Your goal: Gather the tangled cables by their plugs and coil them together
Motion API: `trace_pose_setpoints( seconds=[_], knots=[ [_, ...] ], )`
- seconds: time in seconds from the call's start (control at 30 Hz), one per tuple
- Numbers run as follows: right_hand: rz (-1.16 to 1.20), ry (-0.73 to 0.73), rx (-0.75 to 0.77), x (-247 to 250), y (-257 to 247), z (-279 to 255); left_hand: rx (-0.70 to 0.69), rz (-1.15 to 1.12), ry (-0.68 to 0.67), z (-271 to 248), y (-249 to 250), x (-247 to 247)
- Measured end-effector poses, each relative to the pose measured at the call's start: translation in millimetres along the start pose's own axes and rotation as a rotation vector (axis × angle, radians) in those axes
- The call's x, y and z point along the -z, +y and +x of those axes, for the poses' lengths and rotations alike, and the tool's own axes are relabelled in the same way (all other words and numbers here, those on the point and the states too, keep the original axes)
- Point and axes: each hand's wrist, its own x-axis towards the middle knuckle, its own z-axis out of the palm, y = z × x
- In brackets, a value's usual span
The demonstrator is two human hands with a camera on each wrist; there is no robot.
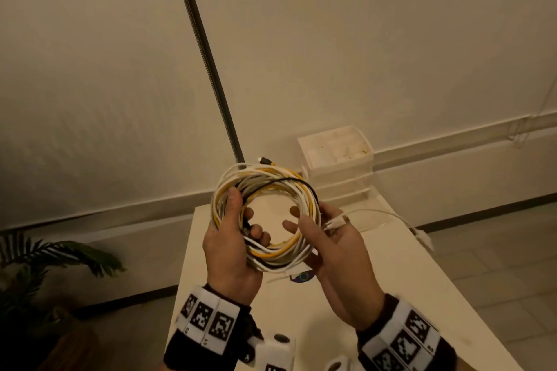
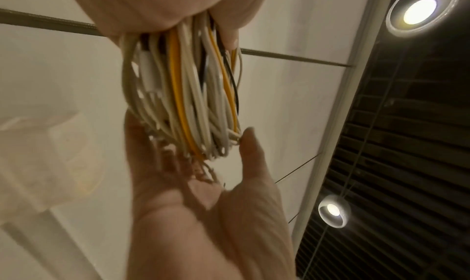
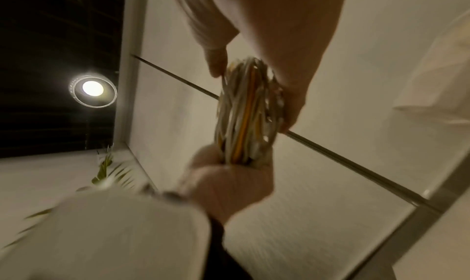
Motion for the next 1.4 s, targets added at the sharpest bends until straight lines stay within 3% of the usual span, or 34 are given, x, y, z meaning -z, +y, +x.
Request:
trace_pose_setpoints(
  seconds=[0.2, 0.43, 0.7, 0.8, 1.03, 1.4],
  knots=[
    [-0.224, 0.064, -0.17, 0.1, -11.8, 10.1, 0.047, -0.005, 0.039, -7.0, -25.0, 15.4],
    [-0.536, -0.076, -0.41, 8.5, -18.9, 17.9, 0.015, 0.072, 0.026, -13.9, -39.5, 38.8],
    [-0.859, -0.24, -0.26, -2.5, -21.0, 17.6, 0.041, 0.154, -0.143, -11.0, -40.5, 60.9],
    [-0.888, -0.23, -0.194, -4.5, -9.6, 11.6, 0.032, 0.134, -0.168, -10.5, -44.4, 66.0],
    [-1.19, -0.318, -0.2, 1.7, -13.8, 22.5, -0.124, 0.344, -0.323, -1.8, -33.2, 75.8],
    [-1.306, -0.385, -0.154, 5.0, -25.9, 25.6, 0.054, 0.374, -0.495, 16.1, -29.6, 72.9]
  ],
)
